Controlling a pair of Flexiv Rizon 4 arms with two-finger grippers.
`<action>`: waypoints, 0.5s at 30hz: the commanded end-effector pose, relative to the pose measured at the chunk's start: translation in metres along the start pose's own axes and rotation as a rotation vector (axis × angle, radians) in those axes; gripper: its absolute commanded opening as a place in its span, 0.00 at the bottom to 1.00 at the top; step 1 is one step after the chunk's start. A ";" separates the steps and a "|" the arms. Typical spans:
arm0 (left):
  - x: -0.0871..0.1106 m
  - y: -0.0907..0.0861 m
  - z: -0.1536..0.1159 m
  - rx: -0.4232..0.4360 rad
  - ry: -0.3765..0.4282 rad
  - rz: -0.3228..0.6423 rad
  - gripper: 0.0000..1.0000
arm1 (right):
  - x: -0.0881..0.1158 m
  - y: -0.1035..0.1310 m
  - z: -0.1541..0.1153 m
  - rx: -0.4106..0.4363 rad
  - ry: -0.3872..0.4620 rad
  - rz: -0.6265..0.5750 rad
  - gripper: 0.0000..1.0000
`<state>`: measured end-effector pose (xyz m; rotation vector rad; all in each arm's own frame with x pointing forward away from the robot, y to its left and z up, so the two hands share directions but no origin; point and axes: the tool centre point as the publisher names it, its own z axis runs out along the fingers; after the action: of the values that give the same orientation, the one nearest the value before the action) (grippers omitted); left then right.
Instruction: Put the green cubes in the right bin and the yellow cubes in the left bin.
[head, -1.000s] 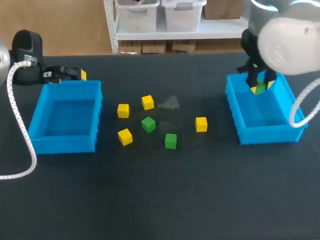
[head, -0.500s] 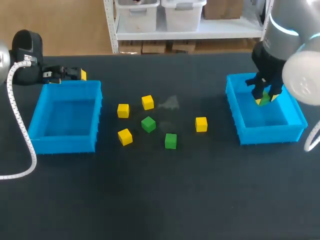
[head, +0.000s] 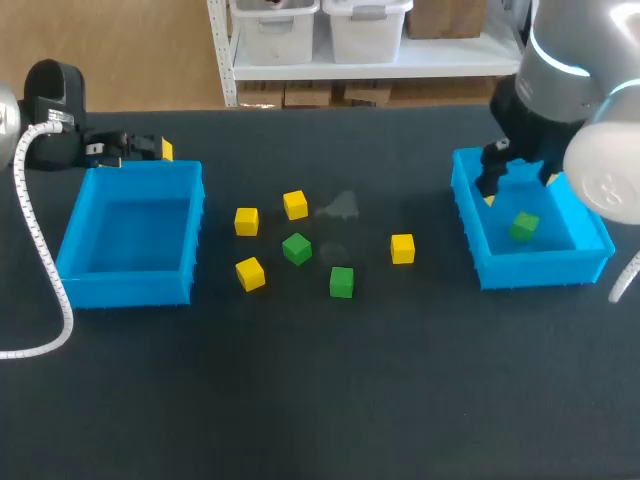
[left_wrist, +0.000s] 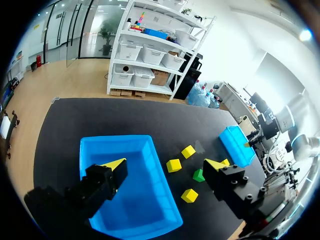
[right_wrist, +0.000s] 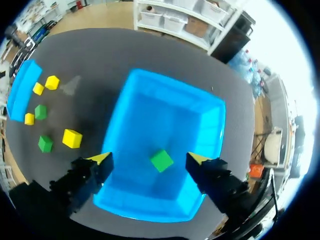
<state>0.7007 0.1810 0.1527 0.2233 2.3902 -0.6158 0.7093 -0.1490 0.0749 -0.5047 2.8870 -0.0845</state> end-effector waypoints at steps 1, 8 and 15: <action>0.001 0.002 0.000 0.010 -0.006 0.002 1.00 | -0.011 0.018 -0.023 0.016 0.002 -0.058 1.00; 0.001 0.002 0.000 0.010 -0.006 0.002 1.00 | -0.032 0.050 -0.046 0.024 -0.003 -0.183 1.00; 0.001 0.002 0.000 0.010 -0.006 0.002 1.00 | -0.045 0.090 -0.054 0.016 -0.017 -0.343 1.00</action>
<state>0.7007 0.1810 0.1527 0.2233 2.3902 -0.6158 0.7065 -0.0605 0.1288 -0.9620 2.7343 -0.1326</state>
